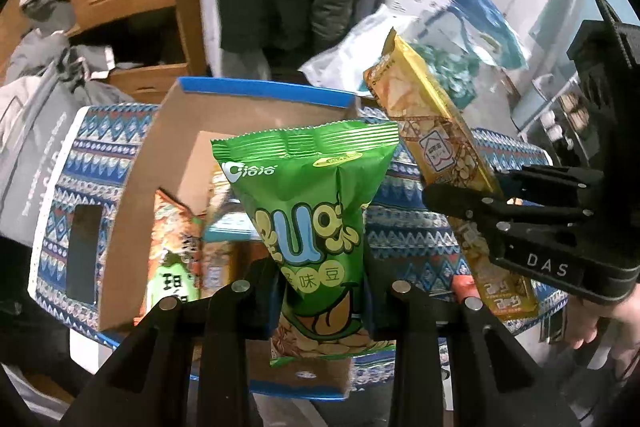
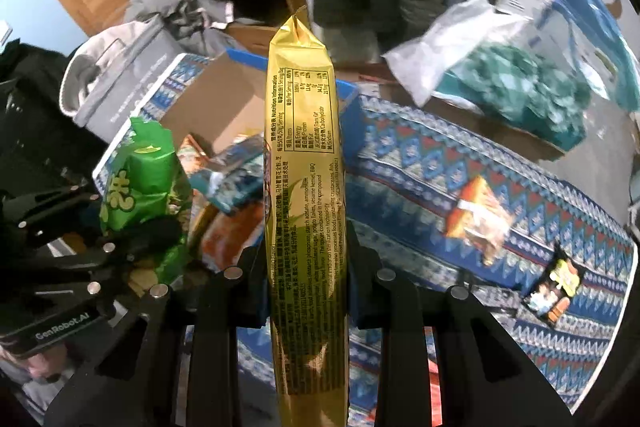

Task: Organize snacks
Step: 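Lift the gold bar and green bag and carry them over the box, then lower the gold bar and green bag into the box and open both tools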

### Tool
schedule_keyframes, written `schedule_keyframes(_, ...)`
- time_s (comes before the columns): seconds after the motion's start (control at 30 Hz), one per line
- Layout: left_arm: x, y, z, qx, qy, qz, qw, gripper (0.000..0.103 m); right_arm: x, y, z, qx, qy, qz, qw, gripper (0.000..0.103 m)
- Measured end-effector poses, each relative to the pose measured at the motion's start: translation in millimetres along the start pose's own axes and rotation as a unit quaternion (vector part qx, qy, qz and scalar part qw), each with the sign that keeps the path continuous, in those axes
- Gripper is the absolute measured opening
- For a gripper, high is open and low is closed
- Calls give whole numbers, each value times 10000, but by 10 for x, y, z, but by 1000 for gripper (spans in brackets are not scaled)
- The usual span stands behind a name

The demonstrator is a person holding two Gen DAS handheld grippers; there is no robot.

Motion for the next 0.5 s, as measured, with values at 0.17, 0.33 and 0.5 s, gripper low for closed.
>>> schedule_keyframes(0.17,-7,-24,-232,-81,-191,48,9998,31,-123,136,-263,-133,-114,-93,9998,27)
schedule_keyframes(0.33,-5,-13,-457,-162,-336,48,9993,31,-244,281,-476,-207,-184,-173,9995,27)
schedule_keyframes(0.5,21,25,-664,-298,-421,18,9987,31,-324,416,-669,-298,-218,-267,9990,27)
Point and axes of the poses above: each gripper's, at about its wrist camera, not at the fingertips, and y roughly the way its jaws point, z to its right, x to its underside, the point moved 9 cm from there along y, roughly the way its jaws point, and after that the axes turned 2 degrees about z, right-handed, at the moved point
